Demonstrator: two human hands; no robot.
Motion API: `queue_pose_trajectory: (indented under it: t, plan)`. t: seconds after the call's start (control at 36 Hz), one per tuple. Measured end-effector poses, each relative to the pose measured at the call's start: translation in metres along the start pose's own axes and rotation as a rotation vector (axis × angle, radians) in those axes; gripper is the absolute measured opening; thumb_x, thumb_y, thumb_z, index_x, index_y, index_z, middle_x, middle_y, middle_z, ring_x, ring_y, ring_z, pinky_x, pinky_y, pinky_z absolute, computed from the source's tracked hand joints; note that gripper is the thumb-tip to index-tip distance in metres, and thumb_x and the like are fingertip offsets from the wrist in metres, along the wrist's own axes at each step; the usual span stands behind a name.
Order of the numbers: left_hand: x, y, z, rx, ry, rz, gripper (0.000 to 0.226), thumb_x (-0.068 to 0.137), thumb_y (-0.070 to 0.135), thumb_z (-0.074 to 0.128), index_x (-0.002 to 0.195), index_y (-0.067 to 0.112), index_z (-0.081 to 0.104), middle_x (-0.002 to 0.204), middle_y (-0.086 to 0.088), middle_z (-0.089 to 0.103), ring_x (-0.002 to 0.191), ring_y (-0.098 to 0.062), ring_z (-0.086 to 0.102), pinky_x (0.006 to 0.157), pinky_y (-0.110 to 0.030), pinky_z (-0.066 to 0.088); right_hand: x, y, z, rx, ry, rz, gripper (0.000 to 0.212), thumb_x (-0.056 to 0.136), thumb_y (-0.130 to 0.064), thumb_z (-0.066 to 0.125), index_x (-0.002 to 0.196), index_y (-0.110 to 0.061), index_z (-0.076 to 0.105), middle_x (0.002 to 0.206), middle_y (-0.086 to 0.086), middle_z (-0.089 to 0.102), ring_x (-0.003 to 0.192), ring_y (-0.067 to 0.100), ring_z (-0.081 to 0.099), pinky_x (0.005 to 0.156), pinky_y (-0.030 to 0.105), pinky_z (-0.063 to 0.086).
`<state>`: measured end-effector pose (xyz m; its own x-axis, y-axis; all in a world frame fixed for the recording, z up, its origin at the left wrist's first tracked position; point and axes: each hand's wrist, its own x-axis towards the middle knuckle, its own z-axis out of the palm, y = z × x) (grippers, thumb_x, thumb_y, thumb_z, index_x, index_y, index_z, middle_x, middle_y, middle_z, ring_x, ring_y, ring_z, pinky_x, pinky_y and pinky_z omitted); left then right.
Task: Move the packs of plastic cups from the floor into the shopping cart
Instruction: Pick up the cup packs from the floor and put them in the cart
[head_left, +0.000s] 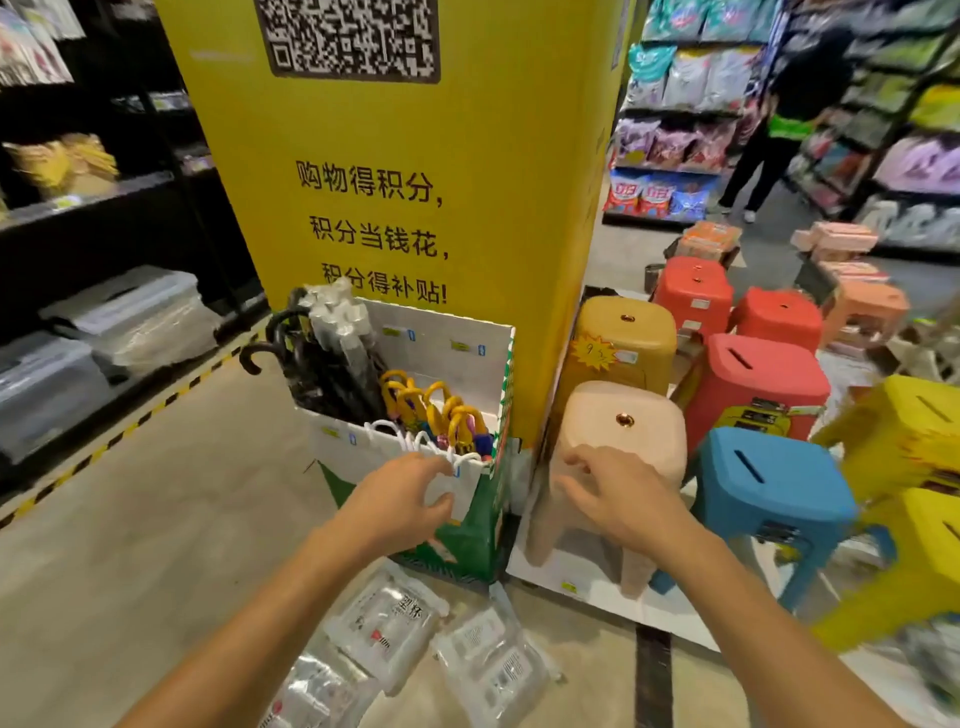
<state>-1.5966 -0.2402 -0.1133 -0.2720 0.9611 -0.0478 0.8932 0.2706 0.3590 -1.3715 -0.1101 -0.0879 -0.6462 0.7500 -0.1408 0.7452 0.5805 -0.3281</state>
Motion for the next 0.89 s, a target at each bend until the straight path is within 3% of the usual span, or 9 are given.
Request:
queue_pose_trajectory:
  t: [0.36,0.5,0.69,0.89]
  plan:
    - [0.098,-0.027,0.028,0.04,-0.164,0.08,0.041,0.093,0.038,0.052,0.132,0.025,0.055,0.13,0.001,0.059,0.113,-0.016,0.056,0.092,-0.034,0.05,0.072,0.034,0.061,0.151,-0.005,0.183,0.037,0.106,-0.044,0.051,0.136,-0.024,0.061,0.131,0.001,0.068,0.117,0.022,0.066,0.095,0.044,0.058]
    - [0.136,-0.019,0.059,0.009,-0.241,0.197,0.043,0.093,0.031,0.054,0.135,0.02,0.055,0.133,-0.002,0.058,0.117,-0.018,0.055,0.095,-0.031,0.045,0.076,0.052,0.082,0.2,0.009,0.327,0.041,0.108,-0.041,0.049,0.144,-0.025,0.057,0.14,0.0,0.064,0.124,0.022,0.061,0.088,0.037,0.047]
    - [0.177,-0.038,0.138,-0.079,-0.405,0.349,0.045,0.093,0.031,0.054,0.137,0.026,0.049,0.13,-0.001,0.057,0.113,-0.018,0.057,0.094,-0.032,0.048,0.072,0.07,0.149,0.389,0.085,0.666,0.041,0.108,-0.042,0.049,0.145,-0.026,0.055,0.142,0.004,0.06,0.128,0.028,0.058,0.098,0.041,0.05]
    - [0.197,-0.1,0.256,-0.107,-0.593,0.366,0.055,0.095,0.039,0.05,0.147,0.036,0.032,0.137,0.005,0.049,0.121,-0.015,0.05,0.099,-0.03,0.042,0.061,0.085,0.28,0.637,0.125,0.946,0.044,0.106,-0.04,0.055,0.149,-0.035,0.049,0.141,0.001,0.061,0.127,0.021,0.06,0.105,0.041,0.051]
